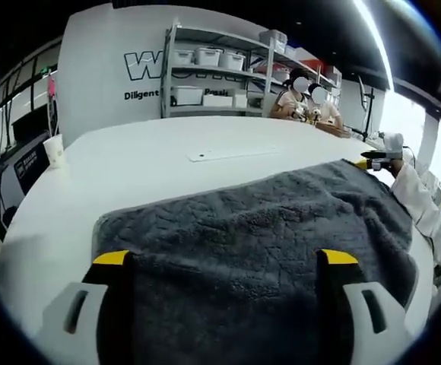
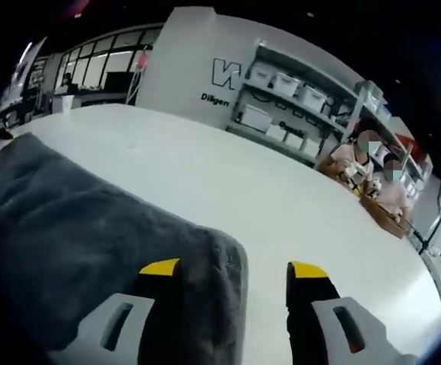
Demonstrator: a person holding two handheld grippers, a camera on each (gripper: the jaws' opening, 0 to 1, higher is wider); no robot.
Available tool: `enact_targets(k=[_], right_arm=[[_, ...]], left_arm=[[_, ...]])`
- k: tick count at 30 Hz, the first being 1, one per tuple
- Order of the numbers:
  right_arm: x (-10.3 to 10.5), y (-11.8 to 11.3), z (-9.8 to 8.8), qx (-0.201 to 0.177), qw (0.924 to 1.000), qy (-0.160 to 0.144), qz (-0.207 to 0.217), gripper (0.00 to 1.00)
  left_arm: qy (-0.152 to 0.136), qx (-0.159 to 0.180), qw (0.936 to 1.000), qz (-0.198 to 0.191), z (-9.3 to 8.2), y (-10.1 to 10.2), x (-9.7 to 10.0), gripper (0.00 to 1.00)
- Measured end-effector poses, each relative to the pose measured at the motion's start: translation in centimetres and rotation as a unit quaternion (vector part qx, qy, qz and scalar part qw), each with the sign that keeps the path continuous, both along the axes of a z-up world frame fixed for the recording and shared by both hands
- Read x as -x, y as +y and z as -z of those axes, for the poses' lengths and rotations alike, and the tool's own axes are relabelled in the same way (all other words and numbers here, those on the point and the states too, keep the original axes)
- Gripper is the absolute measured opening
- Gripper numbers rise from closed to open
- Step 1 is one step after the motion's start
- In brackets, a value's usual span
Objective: Open the folded towel by lifting each exposed corner and separating the folded layers until the towel lies flat within the target outline without major curled edges
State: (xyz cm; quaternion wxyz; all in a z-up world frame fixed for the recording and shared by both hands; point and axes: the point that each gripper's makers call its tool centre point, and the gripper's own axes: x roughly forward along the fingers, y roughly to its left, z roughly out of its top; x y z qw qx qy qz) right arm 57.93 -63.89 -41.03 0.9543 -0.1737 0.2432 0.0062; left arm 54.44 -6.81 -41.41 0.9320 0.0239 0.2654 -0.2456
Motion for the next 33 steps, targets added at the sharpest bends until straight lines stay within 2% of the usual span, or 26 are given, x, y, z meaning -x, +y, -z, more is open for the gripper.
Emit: enact_targets(k=[4,5,11,13,15,16,19,23,25,27,30,33], right_arm=[[1.6,1.0,-0.3,-0.013,0.9998,0.010,-0.009,0.77],[2.2,1.3,-0.5,-0.021,0.9997,0.010,-0.010,0.81],[5.1,3.1,-0.5,-0.072,0.9971,0.012,-0.024,0.95],[6.8,4.8,0.3,-0.098,0.9940,0.023,-0.042,0.99],[8.0,5.8,0.5,-0.110,0.9918,0.038,-0.053,0.99],[8.5,6.3,0.3,-0.116,0.9910,0.035,-0.058,0.99],[10.6,7.8,-1.0,-0.134,0.9885,0.002,-0.070,0.99],[13.3,9.3,-0.9,-0.132,0.9889,-0.001,-0.069,0.99],[14.2,9.9,-0.9,-0.131,0.9886,-0.006,-0.074,0.99],[15.3,11.0,-0.7,-0.146,0.9857,-0.008,-0.084,0.99],[16.5,12.2,-0.1,-0.161,0.9822,0.000,-0.096,0.99],[17.3,12.8,0.9,-0.151,0.9831,0.037,-0.097,0.99]], left_arm=[[-0.018,0.002,0.9998,-0.004,-1.1,-0.2,0.8,0.99],[-0.035,0.009,0.9993,-0.005,-1.7,-0.5,1.0,0.99],[-0.050,0.033,0.9982,-0.006,-2.4,-0.9,3.8,0.99],[-0.057,0.034,0.9977,-0.009,-2.9,-0.9,5.1,0.99],[-0.062,0.034,0.9974,-0.010,-3.1,-0.8,6.4,0.99],[-0.061,0.035,0.9974,-0.016,-3.0,-0.7,6.9,0.99],[-0.064,0.027,0.9964,-0.048,-2.7,0.2,8.9,0.99],[-0.075,0.002,0.9936,-0.085,-2.2,1.0,11.3,0.99],[-0.077,-0.007,0.9927,-0.092,-1.9,0.9,12.1,0.99],[-0.073,-0.013,0.9928,-0.095,-1.4,0.6,12.9,0.99],[-0.067,-0.009,0.9924,-0.102,-0.4,0.4,13.6,0.99],[-0.052,-0.001,0.9921,-0.114,1.1,0.6,13.9,0.99]])
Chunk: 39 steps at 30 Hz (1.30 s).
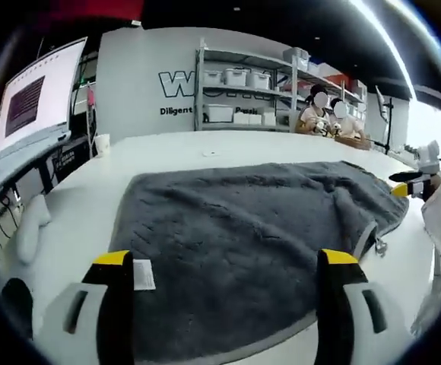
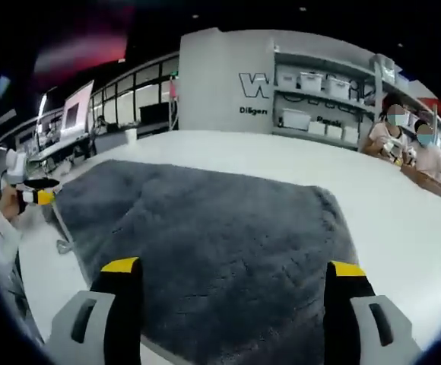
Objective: Open the folded towel by lifting each exposed corner and separating the folded layers until the towel lies flat within the target outline without major curled edges
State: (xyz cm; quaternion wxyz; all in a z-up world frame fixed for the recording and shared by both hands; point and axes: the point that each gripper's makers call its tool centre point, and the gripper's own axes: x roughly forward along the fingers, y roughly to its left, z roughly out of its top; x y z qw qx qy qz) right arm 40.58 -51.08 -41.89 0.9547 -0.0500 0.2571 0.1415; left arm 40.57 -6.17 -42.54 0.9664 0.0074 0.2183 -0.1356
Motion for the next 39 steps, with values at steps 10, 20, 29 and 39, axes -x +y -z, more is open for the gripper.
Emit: enact_targets(k=[10,20,29,39], right_arm=[[0.5,0.0,2.1,0.009,0.9995,0.030,0.003,0.99],[1.4,0.1,3.1,-0.002,0.9990,0.037,-0.025,0.99],[2.3,-0.7,3.0,-0.015,0.9993,0.004,-0.034,0.99],[3.1,-1.0,3.0,-0.014,0.9995,-0.003,-0.029,0.99]], left_arm=[[0.004,-0.027,0.9996,0.002,1.7,0.1,0.5,0.99],[-0.018,-0.023,0.9995,0.011,1.7,0.3,0.7,0.98],[-0.018,-0.021,0.9994,0.021,1.6,0.8,1.1,0.95],[-0.022,-0.020,0.9994,0.017,1.6,1.7,1.5,0.94]])
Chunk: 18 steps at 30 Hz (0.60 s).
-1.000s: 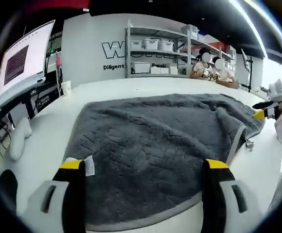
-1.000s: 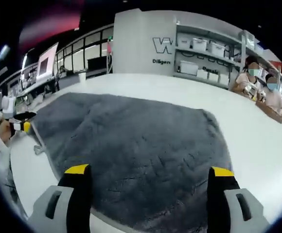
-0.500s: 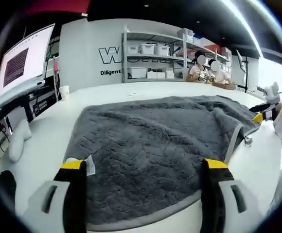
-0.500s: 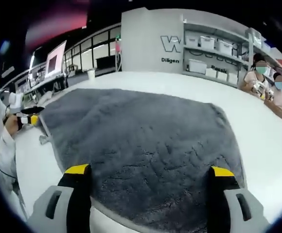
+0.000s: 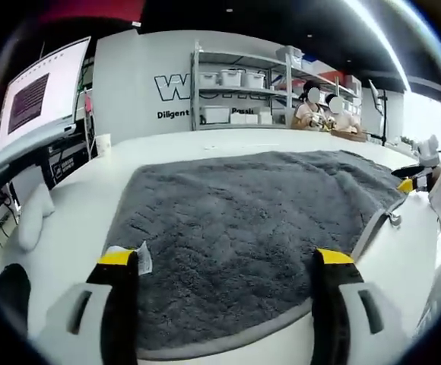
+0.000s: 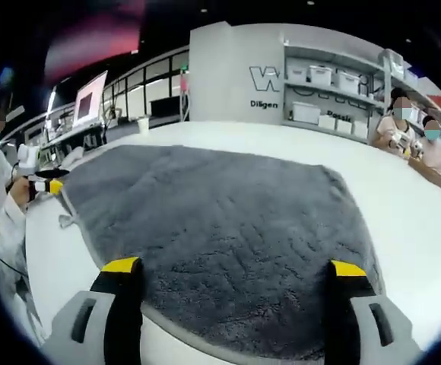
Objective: Open the folded towel by lifting each exposed corner and separating the folded layers until the towel lies flat within the target outline without major curled edges
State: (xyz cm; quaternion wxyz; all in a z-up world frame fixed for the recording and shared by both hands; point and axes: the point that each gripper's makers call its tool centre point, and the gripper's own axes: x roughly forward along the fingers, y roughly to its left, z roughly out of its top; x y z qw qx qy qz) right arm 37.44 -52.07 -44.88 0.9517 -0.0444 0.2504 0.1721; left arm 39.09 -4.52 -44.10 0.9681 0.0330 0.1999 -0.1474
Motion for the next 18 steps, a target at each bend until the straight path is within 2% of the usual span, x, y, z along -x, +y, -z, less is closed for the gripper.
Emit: enact_targets(k=[18], right_arm=[[0.8,-0.3,0.0,-0.004,0.9999,-0.010,-0.007,0.99]], left_arm=[[0.003,-0.003,0.9999,-0.010,0.0,1.1,0.7,0.93]])
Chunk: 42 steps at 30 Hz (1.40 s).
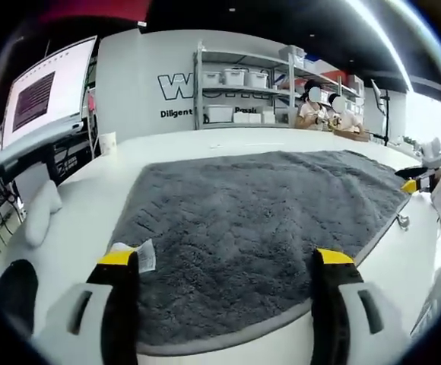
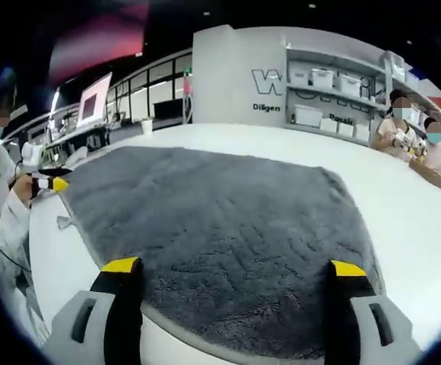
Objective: Open the folded towel by lifting each exposed corner and separating the folded layers until the towel lies flat within the target outline without major curled edges
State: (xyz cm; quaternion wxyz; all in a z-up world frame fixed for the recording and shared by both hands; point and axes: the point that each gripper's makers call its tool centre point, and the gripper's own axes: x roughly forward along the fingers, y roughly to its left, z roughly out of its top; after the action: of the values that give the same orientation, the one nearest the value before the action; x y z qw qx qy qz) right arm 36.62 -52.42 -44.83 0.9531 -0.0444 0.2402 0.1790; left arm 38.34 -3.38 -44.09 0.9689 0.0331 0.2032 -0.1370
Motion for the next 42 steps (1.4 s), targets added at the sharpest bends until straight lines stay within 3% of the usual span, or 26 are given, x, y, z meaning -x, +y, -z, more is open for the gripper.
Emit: enact_targets(k=[18,25,28,32,37,42], right_arm=[[0.4,-0.2,0.0,0.000,1.0000,-0.002,-0.001,0.99],[0.4,0.2,-0.2,0.008,0.9998,0.014,-0.008,0.99],[0.3,0.5,-0.8,0.017,0.9996,0.017,-0.015,0.99],[-0.8,1.0,-2.3,0.011,0.9998,0.007,-0.016,0.99],[-2.4,2.3,-4.4,0.011,0.9992,-0.014,-0.036,0.99],[-4.0,3.4,-7.1,-0.002,0.9974,-0.036,-0.062,0.99]], left_arm=[[-0.004,0.003,1.0000,-0.008,0.0,0.4,0.6,0.93],[0.004,-0.002,1.0000,-0.001,-0.2,0.6,0.4,0.93],[-0.005,-0.007,1.0000,-0.001,-1.2,0.6,0.0,0.94],[-0.033,0.016,0.9992,0.015,-4.3,-0.2,-1.5,0.94],[-0.040,0.002,0.9982,0.043,-6.2,-1.7,-3.5,0.94],[-0.039,0.018,0.9957,0.082,-7.4,-3.2,-5.7,0.94]])
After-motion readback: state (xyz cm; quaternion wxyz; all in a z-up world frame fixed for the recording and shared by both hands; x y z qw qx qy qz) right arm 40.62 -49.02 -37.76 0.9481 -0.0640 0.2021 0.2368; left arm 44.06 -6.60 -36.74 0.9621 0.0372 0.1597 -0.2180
